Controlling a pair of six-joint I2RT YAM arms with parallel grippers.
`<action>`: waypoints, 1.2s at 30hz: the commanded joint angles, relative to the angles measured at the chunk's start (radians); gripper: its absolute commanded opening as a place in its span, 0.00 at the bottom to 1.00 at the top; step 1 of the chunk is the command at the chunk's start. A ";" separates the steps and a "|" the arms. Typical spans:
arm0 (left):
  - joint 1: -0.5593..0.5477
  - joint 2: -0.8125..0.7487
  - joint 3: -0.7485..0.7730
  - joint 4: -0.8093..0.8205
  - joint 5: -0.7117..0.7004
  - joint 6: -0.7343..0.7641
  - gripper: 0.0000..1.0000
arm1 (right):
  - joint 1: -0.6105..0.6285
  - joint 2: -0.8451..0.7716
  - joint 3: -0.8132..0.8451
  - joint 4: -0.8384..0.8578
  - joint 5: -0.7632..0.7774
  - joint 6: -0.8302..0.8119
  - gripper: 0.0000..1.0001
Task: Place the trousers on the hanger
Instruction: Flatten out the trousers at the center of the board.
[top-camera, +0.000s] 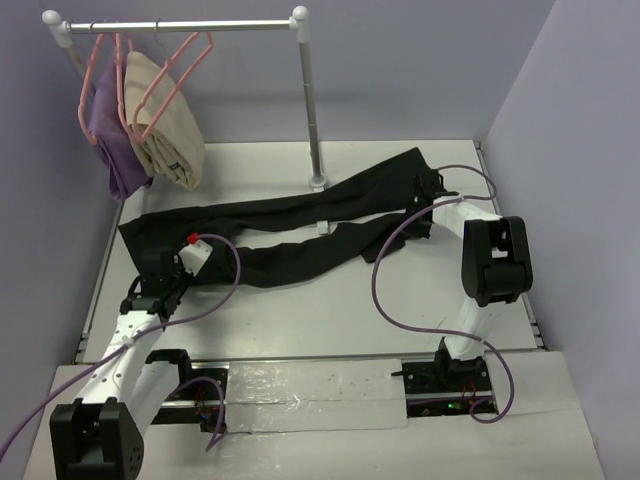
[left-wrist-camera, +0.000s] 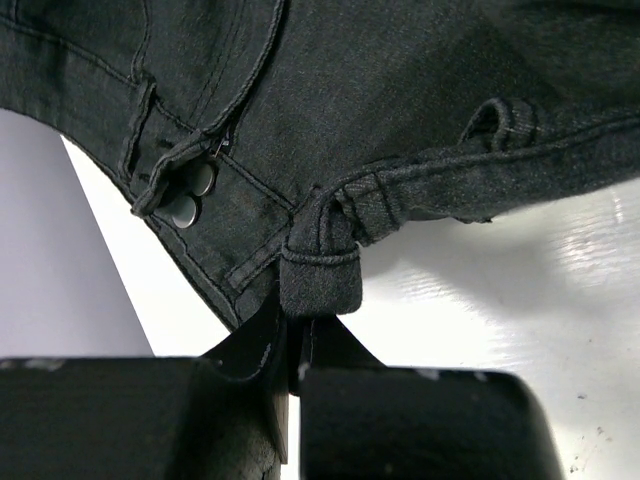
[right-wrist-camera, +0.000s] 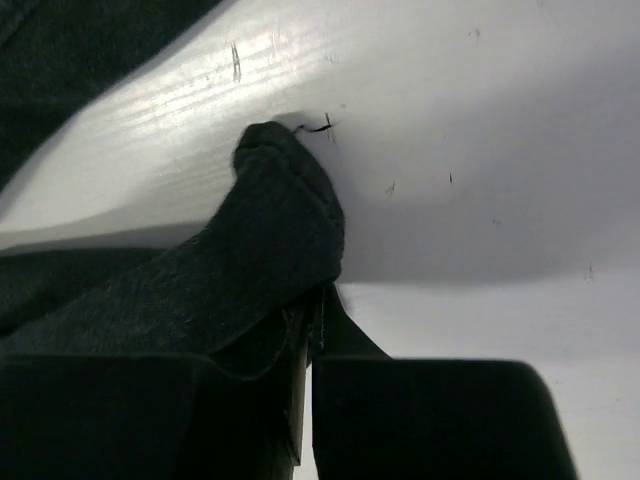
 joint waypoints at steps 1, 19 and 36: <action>0.044 -0.030 0.054 -0.031 -0.017 0.013 0.00 | -0.009 -0.029 0.023 0.052 0.019 0.009 0.00; 0.481 -0.119 0.119 -0.065 0.133 0.306 0.00 | -0.340 -0.517 0.167 -0.134 0.108 -0.050 0.00; 0.687 -0.107 0.123 -0.180 0.393 0.510 0.00 | -0.204 -0.014 0.458 -0.388 0.332 -0.170 0.66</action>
